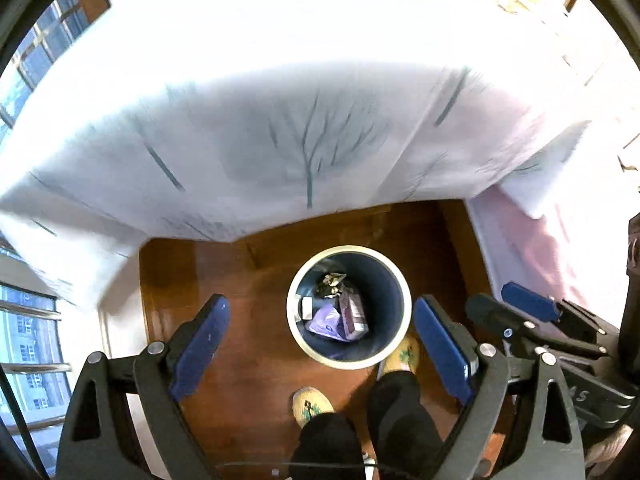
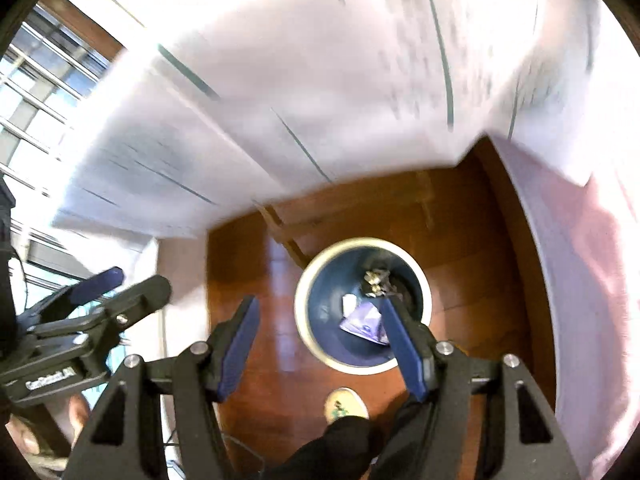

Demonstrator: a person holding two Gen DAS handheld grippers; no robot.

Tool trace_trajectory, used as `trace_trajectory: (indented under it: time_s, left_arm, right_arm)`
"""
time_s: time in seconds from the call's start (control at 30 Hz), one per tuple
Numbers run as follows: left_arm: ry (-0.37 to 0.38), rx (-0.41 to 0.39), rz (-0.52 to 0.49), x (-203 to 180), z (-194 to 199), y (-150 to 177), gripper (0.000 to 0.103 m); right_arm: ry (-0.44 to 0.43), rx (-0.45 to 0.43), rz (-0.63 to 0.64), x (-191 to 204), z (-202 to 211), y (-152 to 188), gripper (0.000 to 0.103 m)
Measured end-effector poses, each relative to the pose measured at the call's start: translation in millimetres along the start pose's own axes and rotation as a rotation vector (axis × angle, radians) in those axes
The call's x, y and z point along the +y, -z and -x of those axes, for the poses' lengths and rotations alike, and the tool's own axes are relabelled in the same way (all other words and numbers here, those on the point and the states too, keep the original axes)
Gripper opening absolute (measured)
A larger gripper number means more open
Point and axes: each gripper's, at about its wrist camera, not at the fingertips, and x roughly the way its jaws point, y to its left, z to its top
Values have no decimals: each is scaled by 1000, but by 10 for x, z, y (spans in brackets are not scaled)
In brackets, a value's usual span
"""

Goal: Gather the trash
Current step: 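Raise both tools from the bin back toward the table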

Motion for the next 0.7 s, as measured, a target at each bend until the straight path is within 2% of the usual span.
trace_trajectory:
  time_s: [0.13, 0.43, 0.6, 0.7]
  left_arm:
    - [-18, -46, -32, -27, 552, -195, 92]
    - [-13, -257, -45, -42, 1853, -618, 92]
    - [-53, -394, -39, -46, 2384, -810, 92]
    - [-48, -426, -19, -5, 2548, -918, 92]
  right_arm:
    - [0, -48, 32, 328, 635, -153, 64]
    - [19, -214, 172, 1007, 1762, -491, 64]
    - [61, -311, 237, 1249, 2160, -725, 64]
    - [79, -353, 279, 1373, 2303, -905, 64]
